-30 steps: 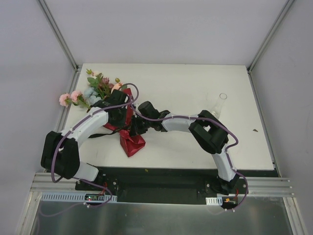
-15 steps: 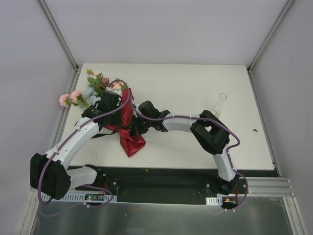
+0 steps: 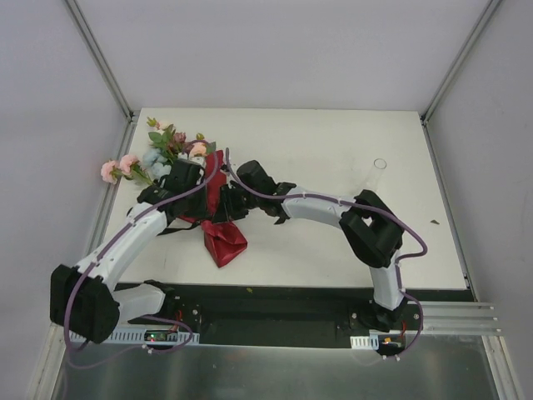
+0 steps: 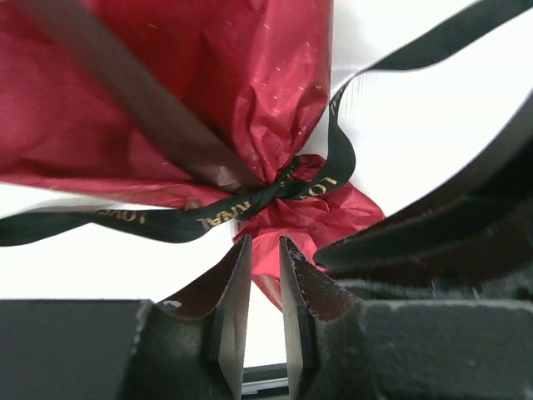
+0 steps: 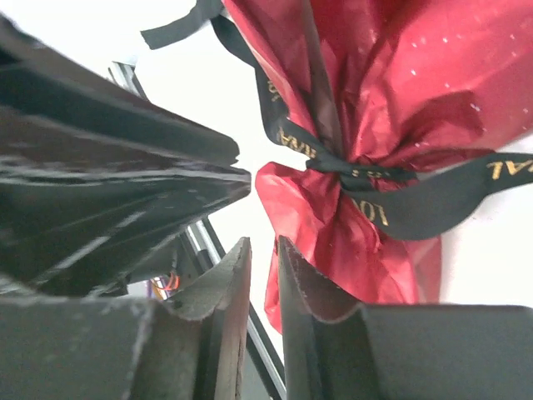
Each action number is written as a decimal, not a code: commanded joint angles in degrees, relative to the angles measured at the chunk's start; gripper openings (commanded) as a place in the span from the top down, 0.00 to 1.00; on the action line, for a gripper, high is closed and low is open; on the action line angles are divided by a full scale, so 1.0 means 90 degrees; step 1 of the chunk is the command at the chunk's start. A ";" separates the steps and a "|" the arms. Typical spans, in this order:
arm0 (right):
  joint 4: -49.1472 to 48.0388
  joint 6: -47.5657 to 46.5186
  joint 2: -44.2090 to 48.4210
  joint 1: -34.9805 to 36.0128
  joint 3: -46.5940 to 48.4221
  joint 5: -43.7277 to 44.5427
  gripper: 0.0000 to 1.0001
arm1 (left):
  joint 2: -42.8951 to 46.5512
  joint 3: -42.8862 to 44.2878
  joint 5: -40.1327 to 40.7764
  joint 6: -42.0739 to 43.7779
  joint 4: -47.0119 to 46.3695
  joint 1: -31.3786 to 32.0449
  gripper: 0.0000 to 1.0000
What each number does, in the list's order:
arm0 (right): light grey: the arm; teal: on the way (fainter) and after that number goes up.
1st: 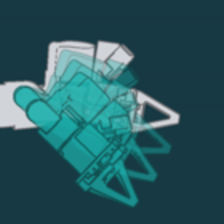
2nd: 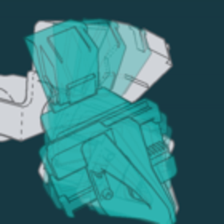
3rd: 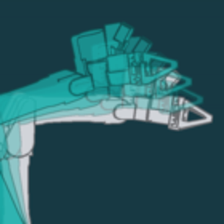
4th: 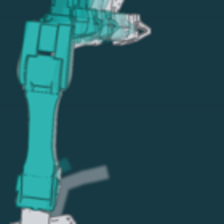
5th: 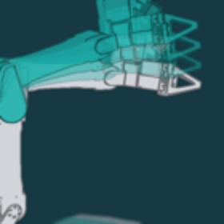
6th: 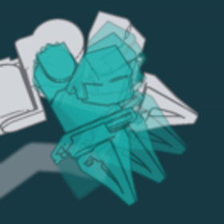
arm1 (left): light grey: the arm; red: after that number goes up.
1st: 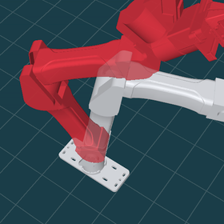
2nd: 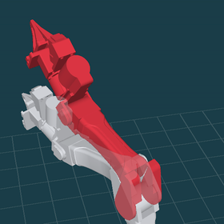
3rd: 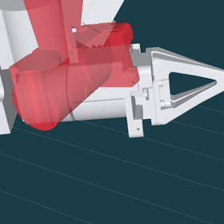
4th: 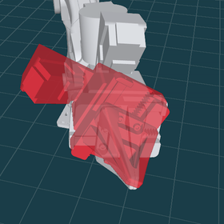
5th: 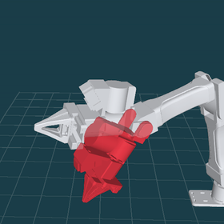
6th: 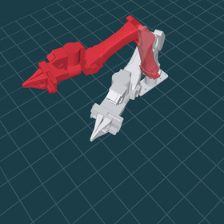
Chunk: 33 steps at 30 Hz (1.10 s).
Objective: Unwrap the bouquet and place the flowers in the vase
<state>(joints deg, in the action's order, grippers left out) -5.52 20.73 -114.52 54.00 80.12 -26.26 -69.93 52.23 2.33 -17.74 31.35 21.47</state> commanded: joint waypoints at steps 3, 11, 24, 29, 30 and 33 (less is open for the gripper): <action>-0.0412 0.0519 -0.0293 0.0084 0.0425 -0.0072 0.82 | 0.1129 -0.0188 0.0162 -0.0256 0.0149 -0.0345 0.80; -0.0461 0.0470 -0.0800 0.0367 0.0385 0.0086 0.87 | 0.0720 -0.0188 -0.1039 -0.0080 0.0100 -0.1057 0.75; -0.0910 0.0714 -0.0850 0.0455 -0.0093 0.0184 0.91 | -0.0931 0.0252 -0.1735 0.0720 0.0129 -0.0805 0.81; -0.1027 0.0743 -0.0772 0.0368 -0.0337 0.0184 0.91 | -0.0989 0.0252 -0.1285 0.0789 0.0159 -0.0658 0.78; -0.1056 0.0772 -0.0772 0.0338 -0.0395 0.0174 0.91 | -0.1019 0.0261 -0.1274 0.0808 0.0159 -0.0629 0.77; -0.1183 0.0841 -0.0762 0.0289 -0.0435 0.0096 0.91 | -0.1204 0.0281 -0.1284 0.0809 0.0178 -0.0560 0.75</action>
<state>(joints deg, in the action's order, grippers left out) -15.68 27.70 -122.54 57.47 77.71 -25.78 -79.11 52.49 -11.25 -12.27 32.08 15.59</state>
